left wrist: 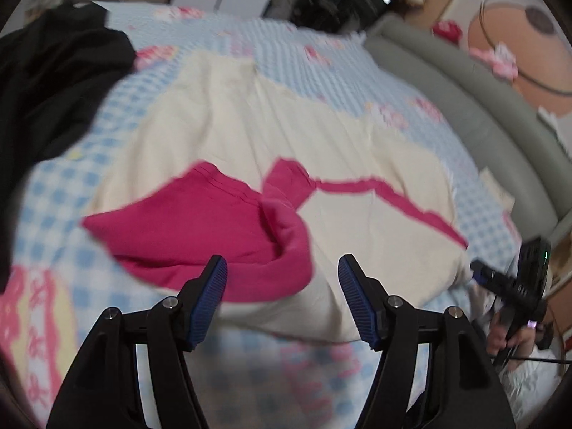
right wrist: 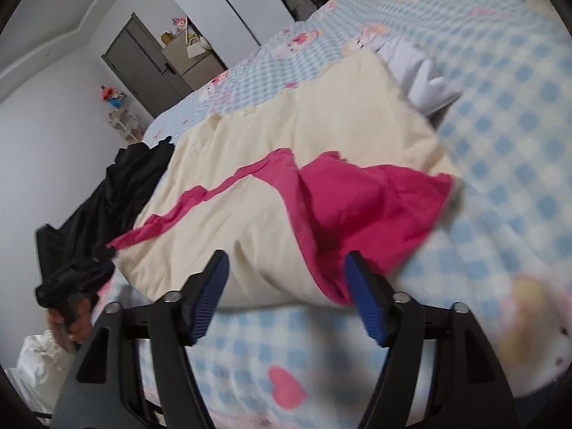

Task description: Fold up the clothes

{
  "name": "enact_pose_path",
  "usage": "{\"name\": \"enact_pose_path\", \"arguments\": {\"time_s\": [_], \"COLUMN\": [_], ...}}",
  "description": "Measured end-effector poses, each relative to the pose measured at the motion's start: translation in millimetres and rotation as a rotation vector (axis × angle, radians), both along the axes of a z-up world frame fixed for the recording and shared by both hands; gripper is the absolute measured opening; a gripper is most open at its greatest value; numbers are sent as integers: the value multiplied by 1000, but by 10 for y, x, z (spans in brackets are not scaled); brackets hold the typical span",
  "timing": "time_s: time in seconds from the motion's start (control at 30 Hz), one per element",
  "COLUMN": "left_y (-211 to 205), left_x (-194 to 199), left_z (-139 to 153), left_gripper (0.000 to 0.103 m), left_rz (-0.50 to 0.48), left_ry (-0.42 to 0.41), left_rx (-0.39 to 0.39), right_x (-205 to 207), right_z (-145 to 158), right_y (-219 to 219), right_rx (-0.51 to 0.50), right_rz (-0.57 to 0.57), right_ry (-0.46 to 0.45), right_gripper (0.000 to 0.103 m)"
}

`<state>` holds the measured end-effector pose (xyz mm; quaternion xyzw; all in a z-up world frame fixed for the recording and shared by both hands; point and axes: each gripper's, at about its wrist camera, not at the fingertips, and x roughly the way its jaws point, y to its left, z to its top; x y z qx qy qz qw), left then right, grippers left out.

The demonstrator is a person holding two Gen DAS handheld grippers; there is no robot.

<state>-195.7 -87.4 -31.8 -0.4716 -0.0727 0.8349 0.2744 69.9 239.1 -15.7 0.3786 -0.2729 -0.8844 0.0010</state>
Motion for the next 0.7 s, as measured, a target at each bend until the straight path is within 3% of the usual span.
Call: {"name": "enact_pose_path", "arguments": {"time_s": [0.03,0.07,0.1,0.13,0.23,0.37,0.5,0.63,0.7], "left_y": [57,101,87,48,-121,-255,-579,-850,-859], "left_x": [-38,-66,-100,-136,-175,-153,-11,41,3], "left_z": [-64,-126,-183,-237,-201,-156,19,64,25], "left_gripper": [50,27,25,20,18,24,26,25,25], "left_rz": [1,11,28,47,74,85,145,249,236], "left_ry": [-24,-44,-79,-120,-163,-180,-119,-84,-117], "left_rx": [-59,-126,-142,-136,-82,-44,70,-6,23], "right_x": [-80,-138,-197,-253,-182,-91,-8,84,93], "right_z": [-38,-88,-138,-186,-185,-199,-155,-110,-61], "right_y": [-1,-23,-45,-66,-11,50,8,18,-19], "right_rx": [-15,-5,4,13,52,111,133,132,129], "right_rz": [16,32,48,64,76,86,59,27,13], "right_ry": [-16,-39,-62,-85,-117,-192,-200,-208,-193], "right_gripper": [75,74,68,47,20,21,22,24,28]}}
